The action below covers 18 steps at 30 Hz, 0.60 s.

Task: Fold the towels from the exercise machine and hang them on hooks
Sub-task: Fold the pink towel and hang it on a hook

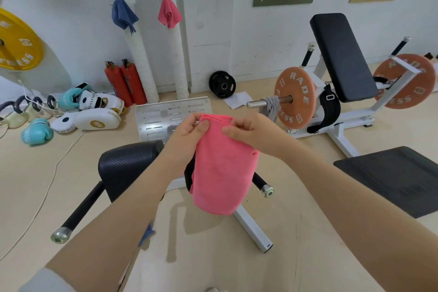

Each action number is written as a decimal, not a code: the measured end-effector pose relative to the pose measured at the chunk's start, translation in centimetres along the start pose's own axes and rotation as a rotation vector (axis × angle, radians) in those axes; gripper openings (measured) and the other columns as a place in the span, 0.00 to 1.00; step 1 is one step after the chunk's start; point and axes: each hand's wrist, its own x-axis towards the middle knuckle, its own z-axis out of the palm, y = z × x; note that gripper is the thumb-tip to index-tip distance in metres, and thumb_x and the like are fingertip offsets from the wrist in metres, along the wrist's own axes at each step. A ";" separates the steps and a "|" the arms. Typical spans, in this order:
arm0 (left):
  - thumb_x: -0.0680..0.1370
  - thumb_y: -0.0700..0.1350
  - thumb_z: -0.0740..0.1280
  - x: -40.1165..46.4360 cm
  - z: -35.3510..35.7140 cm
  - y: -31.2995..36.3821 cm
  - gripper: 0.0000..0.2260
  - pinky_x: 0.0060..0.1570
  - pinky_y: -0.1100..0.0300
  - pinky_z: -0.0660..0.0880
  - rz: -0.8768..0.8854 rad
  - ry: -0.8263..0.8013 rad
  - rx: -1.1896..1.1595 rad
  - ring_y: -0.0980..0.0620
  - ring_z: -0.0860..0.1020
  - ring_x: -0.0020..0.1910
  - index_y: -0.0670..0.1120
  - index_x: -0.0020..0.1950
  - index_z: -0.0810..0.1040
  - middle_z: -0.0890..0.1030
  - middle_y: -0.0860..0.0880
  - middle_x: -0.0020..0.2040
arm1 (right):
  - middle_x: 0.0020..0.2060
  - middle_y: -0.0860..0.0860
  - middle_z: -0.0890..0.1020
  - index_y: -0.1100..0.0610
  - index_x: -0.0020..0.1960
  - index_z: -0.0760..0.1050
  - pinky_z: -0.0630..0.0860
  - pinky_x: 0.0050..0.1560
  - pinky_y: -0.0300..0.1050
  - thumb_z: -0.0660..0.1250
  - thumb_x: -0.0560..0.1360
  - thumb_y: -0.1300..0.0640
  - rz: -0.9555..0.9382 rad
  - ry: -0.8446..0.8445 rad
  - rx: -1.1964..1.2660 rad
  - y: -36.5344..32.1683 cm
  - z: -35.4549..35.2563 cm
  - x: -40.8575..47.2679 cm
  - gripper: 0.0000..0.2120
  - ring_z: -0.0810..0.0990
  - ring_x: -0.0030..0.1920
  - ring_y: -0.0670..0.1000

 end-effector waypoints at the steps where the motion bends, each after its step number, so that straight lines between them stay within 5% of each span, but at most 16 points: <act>1: 0.80 0.44 0.59 0.1 -0.3 -0.2 0.06 0.44 0.61 0.76 0.003 -0.003 0.025 0.57 0.78 0.40 0.50 0.47 0.75 0.79 0.50 0.43 | 0.25 0.47 0.62 0.55 0.30 0.63 0.61 0.28 0.38 0.65 0.75 0.50 -0.012 -0.098 -0.033 0.2 -0.4 0.0 0.19 0.62 0.25 0.43; 4: 0.80 0.45 0.59 0.3 -1.0 -0.7 0.06 0.46 0.59 0.74 0.004 -0.001 0.129 0.55 0.76 0.43 0.53 0.48 0.75 0.78 0.51 0.45 | 0.26 0.47 0.61 0.54 0.29 0.58 0.62 0.36 0.41 0.66 0.73 0.49 -0.093 -0.328 -0.491 0.2 -1.5 0.3 0.22 0.60 0.27 0.45; 8: 0.81 0.42 0.58 0.1 -1.5 -1.4 0.07 0.42 0.66 0.73 -0.003 -0.014 0.152 0.63 0.75 0.35 0.51 0.47 0.73 0.76 0.54 0.39 | 0.29 0.46 0.65 0.52 0.32 0.60 0.60 0.54 0.47 0.60 0.74 0.46 -0.169 -0.381 -1.033 -0.7 -2.4 0.7 0.17 0.70 0.39 0.50; 10: 0.81 0.42 0.57 0.1 -1.7 -1.7 0.07 0.45 0.64 0.74 -0.007 0.000 0.151 0.62 0.75 0.36 0.51 0.47 0.73 0.75 0.53 0.39 | 0.30 0.46 0.66 0.52 0.35 0.62 0.65 0.51 0.47 0.58 0.76 0.46 -0.188 -0.341 -1.019 -0.9 -2.4 0.8 0.15 0.73 0.43 0.53; 13: 0.81 0.42 0.56 0.0 -1.6 -1.7 0.07 0.46 0.65 0.75 0.013 0.005 0.129 0.60 0.74 0.39 0.51 0.48 0.72 0.75 0.52 0.41 | 0.30 0.48 0.69 0.52 0.33 0.65 0.70 0.39 0.48 0.55 0.79 0.44 -0.137 -0.226 -0.804 -0.7 -2.3 0.7 0.19 0.72 0.36 0.52; 16: 0.81 0.42 0.57 -0.2 -1.4 -1.4 0.07 0.45 0.64 0.73 0.037 0.021 0.112 0.61 0.74 0.37 0.51 0.48 0.72 0.75 0.53 0.40 | 0.35 0.54 0.76 0.58 0.41 0.73 0.72 0.40 0.51 0.52 0.81 0.49 -0.088 -0.091 -0.634 0.1 -2.3 0.6 0.19 0.74 0.37 0.54; 18: 0.81 0.43 0.57 -0.4 -1.4 -1.4 0.06 0.40 0.68 0.72 0.058 0.012 0.129 0.64 0.74 0.35 0.52 0.48 0.72 0.75 0.54 0.40 | 0.41 0.53 0.81 0.60 0.48 0.77 0.74 0.43 0.42 0.57 0.79 0.57 -0.039 -0.044 -0.469 1.1 -2.3 0.7 0.11 0.77 0.40 0.50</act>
